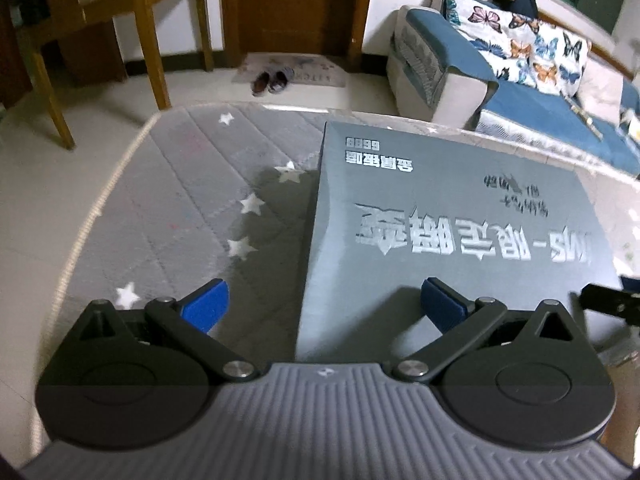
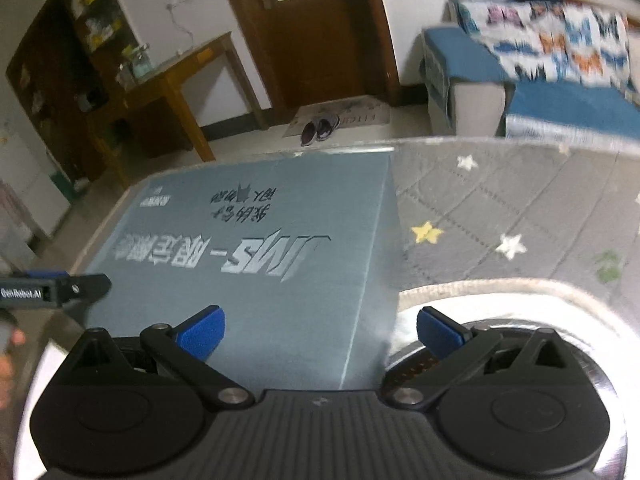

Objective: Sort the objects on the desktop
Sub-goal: 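Close both grippers on the grey JMS lid from opposite sides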

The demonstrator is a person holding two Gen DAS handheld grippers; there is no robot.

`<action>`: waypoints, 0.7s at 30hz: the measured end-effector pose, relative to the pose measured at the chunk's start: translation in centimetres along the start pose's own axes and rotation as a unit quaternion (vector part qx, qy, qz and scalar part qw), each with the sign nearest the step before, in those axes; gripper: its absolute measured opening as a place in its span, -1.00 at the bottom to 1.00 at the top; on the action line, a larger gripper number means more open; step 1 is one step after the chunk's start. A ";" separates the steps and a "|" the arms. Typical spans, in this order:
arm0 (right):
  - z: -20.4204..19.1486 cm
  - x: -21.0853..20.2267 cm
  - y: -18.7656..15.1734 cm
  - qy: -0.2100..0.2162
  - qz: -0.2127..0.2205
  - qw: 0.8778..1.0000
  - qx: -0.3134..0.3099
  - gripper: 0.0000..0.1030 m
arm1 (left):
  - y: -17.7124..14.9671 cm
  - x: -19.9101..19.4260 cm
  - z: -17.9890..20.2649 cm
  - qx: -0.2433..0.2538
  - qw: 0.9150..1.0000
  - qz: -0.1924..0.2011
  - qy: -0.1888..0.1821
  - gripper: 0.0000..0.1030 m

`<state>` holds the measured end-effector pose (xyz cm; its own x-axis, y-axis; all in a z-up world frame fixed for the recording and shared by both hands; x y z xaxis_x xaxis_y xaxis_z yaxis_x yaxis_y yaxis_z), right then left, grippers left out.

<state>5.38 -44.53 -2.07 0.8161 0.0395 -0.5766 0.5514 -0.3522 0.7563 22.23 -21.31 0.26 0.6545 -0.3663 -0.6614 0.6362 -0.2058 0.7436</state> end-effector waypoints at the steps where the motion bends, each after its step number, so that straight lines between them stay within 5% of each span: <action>1: 0.1 0.2 0.0 0.004 -0.001 1.000 0.008 1.00 | 0.2 0.3 -0.2 -0.009 1.000 -0.004 -0.009 1.00; 8: 0.6 1.9 0.1 0.038 -0.009 0.998 0.041 1.00 | 0.4 2.0 -0.4 -0.048 0.997 -0.020 -0.050 1.00; 21: 1.5 3.3 0.7 0.031 -0.011 0.997 0.071 1.00 | 0.3 4.3 -0.2 -0.104 0.989 -0.042 -0.093 1.00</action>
<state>8.19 -46.02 -3.87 0.8158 0.1054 -0.5687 0.5427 -0.4794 0.6897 25.31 -22.78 -2.34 0.5216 -0.5197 -0.6766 0.7686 -0.0582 0.6371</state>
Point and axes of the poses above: each gripper's, at about its wrist camera, not at the fingertips, and x roughly the way its jaws point, z to its right, y to its top, the point moved 8 cm from there along x, roughly the way its jaws point, and after that the axes turned 12 degrees about z, right-handed, at the moved point
